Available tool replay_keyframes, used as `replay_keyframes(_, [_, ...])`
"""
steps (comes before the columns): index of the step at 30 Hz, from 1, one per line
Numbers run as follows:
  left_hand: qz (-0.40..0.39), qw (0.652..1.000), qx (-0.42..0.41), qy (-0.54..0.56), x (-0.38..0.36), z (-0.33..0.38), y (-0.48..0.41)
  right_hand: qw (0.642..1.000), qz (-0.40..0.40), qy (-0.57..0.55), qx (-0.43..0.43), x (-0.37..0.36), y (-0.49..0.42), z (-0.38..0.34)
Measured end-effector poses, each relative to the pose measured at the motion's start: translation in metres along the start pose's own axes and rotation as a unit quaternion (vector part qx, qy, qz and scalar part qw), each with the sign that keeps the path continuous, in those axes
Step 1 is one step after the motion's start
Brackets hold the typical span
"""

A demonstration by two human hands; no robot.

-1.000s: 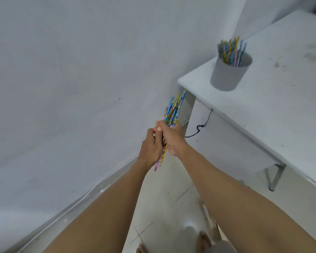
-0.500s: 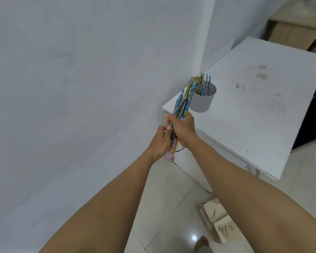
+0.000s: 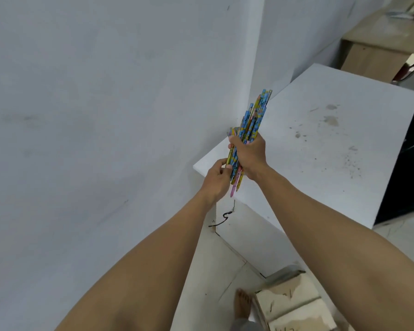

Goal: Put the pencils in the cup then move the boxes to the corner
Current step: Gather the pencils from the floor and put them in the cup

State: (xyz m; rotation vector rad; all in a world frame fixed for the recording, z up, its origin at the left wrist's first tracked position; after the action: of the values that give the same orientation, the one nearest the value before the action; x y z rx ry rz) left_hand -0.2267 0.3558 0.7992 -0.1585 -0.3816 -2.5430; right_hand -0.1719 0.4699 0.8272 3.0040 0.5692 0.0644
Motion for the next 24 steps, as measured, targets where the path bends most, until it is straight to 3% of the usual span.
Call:
replay_keyframes(4, [0.032,0.999,0.015,0.000,-0.014,0.018,-0.052,0.998,0.011,0.068,0.003,0.011,-0.057,-0.011])
replay_keyframes(10, [0.095,0.995,0.008,0.039,-0.026,0.030,-0.105,0.992,-0.025,0.099,0.072,0.008,-0.111,-0.035])
replay_keyframes(17, [0.158,0.984,0.006,-0.078,-0.031,0.032,-0.149,0.984,-0.051,0.129,0.116,0.006,-0.150,-0.028])
replay_keyframes(24, [0.165,0.983,0.044,-0.064,-0.037,0.015,-0.173,0.984,-0.056,0.141,0.097,0.004,-0.169,0.000])
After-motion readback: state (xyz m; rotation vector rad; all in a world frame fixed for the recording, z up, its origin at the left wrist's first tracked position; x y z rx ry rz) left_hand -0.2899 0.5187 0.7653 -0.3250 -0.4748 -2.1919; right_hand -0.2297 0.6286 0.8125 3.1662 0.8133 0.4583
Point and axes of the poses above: each hand's wrist, its own y-axis away from the middle knuckle, its own x-axis out of the back of the hand, z = x × y, the point moved 7 cm from there along -y, towards the middle knuckle, and after that the axes turned 2 degrees about y, right-handed, at the moved point
